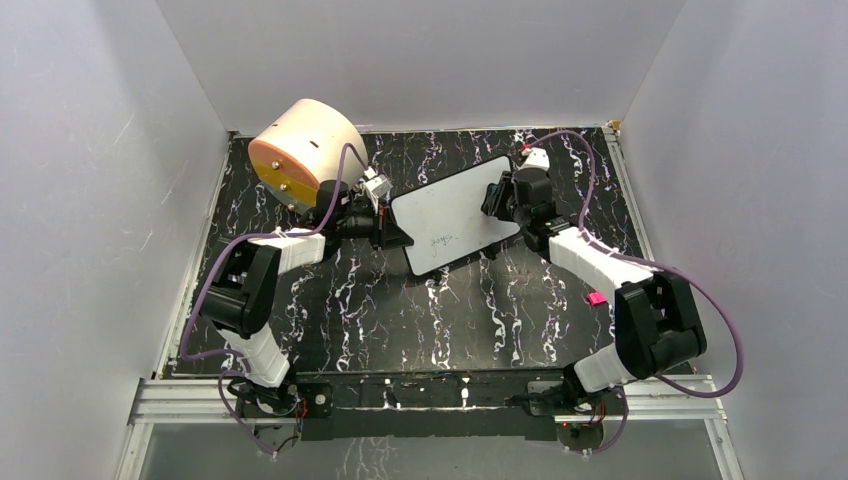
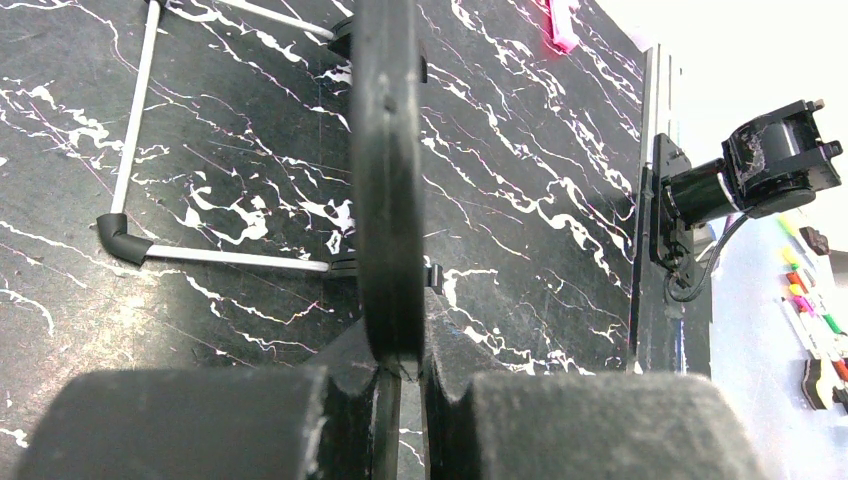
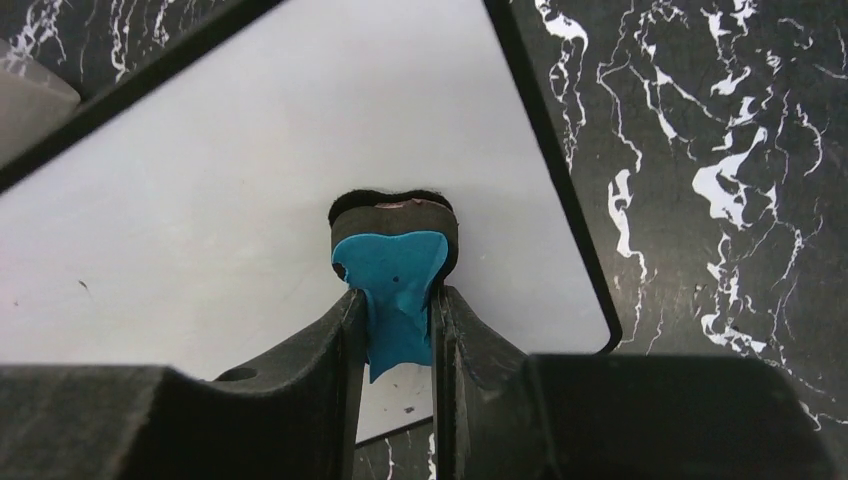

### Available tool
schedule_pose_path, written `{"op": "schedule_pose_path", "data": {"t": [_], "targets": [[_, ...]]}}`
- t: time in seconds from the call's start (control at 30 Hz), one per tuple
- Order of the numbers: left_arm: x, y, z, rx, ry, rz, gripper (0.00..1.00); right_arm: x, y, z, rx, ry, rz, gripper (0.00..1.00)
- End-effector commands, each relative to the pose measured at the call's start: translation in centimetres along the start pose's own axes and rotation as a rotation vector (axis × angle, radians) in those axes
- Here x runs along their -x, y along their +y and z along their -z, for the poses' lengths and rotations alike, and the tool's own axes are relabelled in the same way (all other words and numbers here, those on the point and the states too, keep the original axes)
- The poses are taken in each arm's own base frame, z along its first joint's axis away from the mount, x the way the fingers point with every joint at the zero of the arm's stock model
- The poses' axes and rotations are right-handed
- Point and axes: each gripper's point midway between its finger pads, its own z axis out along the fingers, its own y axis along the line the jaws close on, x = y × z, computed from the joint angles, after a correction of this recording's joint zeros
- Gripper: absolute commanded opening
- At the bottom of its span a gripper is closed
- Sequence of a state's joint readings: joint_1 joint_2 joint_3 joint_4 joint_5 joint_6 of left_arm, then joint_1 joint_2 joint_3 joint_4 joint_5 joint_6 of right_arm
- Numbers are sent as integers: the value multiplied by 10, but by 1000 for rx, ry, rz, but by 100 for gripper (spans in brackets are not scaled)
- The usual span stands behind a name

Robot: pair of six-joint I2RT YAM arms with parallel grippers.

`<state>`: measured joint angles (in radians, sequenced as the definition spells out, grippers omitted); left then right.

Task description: Erase the whiteboard

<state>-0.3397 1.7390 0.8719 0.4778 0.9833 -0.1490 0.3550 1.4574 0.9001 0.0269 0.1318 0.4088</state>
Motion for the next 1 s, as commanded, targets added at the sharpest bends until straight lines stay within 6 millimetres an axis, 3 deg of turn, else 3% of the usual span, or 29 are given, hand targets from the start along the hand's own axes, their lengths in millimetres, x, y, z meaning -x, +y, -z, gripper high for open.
{"op": "schedule_pose_path", "data": {"t": [0.0, 0.1, 0.27, 0.37, 0.5, 0.7, 0.77, 0.87, 0.97], "targets": [[-13, -9, -2, -33, 40, -6, 0, 17, 6, -7, 25, -33, -22, 14], [-13, -9, -3, -34, 40, -6, 0, -11, 6, -5, 46, 25, -46, 13], [-14, -8, -3, -32, 39, -3, 0, -84, 0, 10, 65, 153, -89, 14], [-14, -8, -3, -34, 37, -2, 0, -101, 2, 16, 91, 187, -133, 14], [-14, -8, -3, -34, 38, 0, 0, -80, 10, 20, 110, 146, -136, 13], [-14, -8, -3, -30, 37, 0, 0, 3, 7, 23, 75, 5, -103, 13], [-14, -8, -2, -27, 37, -2, 0, 22, 2, 22, 47, -31, -95, 13], [-14, -8, -3, -26, 37, 0, 0, 28, -8, 12, -6, -20, -85, 13], [-14, -7, -3, -25, 37, 1, 0, 16, -10, 3, -10, 18, -92, 13]]}}
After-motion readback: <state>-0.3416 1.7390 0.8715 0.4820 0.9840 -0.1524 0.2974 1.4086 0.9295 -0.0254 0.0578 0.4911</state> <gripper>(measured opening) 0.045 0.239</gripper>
